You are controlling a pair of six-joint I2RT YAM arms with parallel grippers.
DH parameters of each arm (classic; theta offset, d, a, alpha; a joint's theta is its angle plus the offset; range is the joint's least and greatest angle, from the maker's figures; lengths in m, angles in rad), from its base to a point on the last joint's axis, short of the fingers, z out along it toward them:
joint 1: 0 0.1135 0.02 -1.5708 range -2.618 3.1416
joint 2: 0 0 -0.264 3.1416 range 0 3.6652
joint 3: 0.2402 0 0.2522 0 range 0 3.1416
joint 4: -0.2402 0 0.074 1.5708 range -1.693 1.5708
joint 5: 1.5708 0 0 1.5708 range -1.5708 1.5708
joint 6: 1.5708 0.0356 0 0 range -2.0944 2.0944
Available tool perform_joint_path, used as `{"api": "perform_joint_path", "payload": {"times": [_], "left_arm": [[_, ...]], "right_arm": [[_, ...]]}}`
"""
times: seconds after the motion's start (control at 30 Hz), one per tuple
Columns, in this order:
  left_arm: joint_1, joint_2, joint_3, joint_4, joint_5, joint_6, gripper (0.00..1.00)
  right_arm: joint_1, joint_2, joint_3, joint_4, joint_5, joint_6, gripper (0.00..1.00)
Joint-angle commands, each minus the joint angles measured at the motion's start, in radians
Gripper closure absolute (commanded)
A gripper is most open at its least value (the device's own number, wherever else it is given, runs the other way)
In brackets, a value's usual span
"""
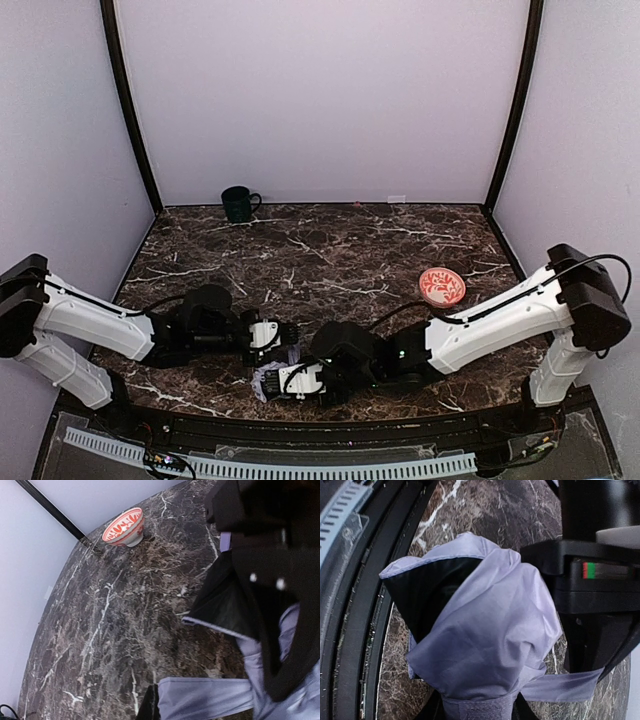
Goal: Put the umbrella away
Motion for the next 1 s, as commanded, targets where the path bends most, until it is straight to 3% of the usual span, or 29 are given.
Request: {"api": "perform_joint_path", "payload": {"times": [0.0,0.1,0.2,0.43,0.5,0.53,0.73,0.97], "left_arm": [[-0.032,-0.005,-0.004,0.200,-0.118,-0.099,1.00],[-0.055,0.013,-0.024,0.218,-0.117,-0.075,1.00],[-0.071,0.005,-0.031,0.183,-0.170,-0.058,1.00],[-0.098,-0.079,-0.052,0.092,-0.214,-0.048,1.00],[-0.106,-0.082,-0.058,0.070,-0.226,-0.044,1.00],[-0.112,-0.079,-0.064,0.071,-0.236,-0.039,1.00],[-0.118,-0.046,-0.060,0.057,-0.291,-0.010,1.00],[-0.119,-0.026,-0.056,0.043,-0.308,0.003,1.00]], "right_arm": [[0.070,0.161,0.004,-0.084,0.082,-0.037,1.00],[0.080,0.230,0.049,-0.112,0.093,-0.015,0.99],[0.083,0.245,0.078,-0.135,0.140,0.042,0.87],[0.083,0.227,0.128,-0.213,0.090,0.087,0.42],[0.082,0.227,0.145,-0.235,0.066,0.090,0.20],[0.082,0.224,0.145,-0.240,0.056,0.088,0.03],[0.084,0.161,0.154,-0.265,-0.022,0.133,0.00],[0.089,-0.028,0.095,-0.245,-0.147,0.176,0.00]]}}
